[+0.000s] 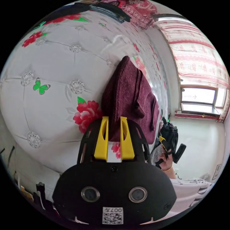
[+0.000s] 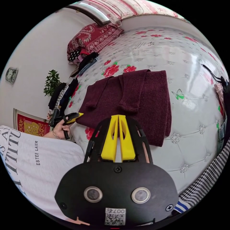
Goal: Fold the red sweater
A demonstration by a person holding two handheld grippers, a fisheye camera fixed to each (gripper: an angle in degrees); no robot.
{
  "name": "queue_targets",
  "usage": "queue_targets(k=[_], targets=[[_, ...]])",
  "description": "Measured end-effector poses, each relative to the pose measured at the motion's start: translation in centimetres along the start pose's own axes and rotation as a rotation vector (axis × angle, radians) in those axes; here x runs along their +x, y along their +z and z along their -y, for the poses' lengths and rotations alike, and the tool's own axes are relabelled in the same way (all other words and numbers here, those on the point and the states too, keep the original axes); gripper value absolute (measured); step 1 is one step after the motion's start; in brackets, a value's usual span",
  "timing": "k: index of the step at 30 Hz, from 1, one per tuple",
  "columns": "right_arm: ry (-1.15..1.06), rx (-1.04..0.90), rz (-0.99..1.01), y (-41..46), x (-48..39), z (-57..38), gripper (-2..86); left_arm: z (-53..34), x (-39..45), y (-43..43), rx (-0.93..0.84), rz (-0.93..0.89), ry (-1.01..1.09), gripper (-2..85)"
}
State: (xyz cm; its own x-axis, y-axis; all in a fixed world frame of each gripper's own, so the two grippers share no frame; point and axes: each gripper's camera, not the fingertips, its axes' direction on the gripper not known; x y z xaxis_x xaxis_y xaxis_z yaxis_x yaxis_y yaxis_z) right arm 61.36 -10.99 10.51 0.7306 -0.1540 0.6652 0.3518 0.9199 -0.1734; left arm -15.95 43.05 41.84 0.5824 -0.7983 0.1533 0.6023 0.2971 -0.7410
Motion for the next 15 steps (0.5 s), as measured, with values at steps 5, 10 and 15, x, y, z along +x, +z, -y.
queue_targets(k=[5, 10, 15], targets=[[0.028, 0.029, 0.030, -1.4, 0.7, 0.3, -0.2, -0.6, -0.6, -1.1, 0.033, -0.069, -0.034, 6.5], [0.024, 0.035, 0.015, -2.6, 1.1, 0.2, -0.2, -1.2, 3.6, -2.4, 0.069, -0.009, 0.137, 6.4], [0.059, 0.054, 0.014, -4.0, 2.2, -0.4, -0.2, -2.4, 10.6, -2.6, 0.080, 0.145, 0.434, 6.2]])
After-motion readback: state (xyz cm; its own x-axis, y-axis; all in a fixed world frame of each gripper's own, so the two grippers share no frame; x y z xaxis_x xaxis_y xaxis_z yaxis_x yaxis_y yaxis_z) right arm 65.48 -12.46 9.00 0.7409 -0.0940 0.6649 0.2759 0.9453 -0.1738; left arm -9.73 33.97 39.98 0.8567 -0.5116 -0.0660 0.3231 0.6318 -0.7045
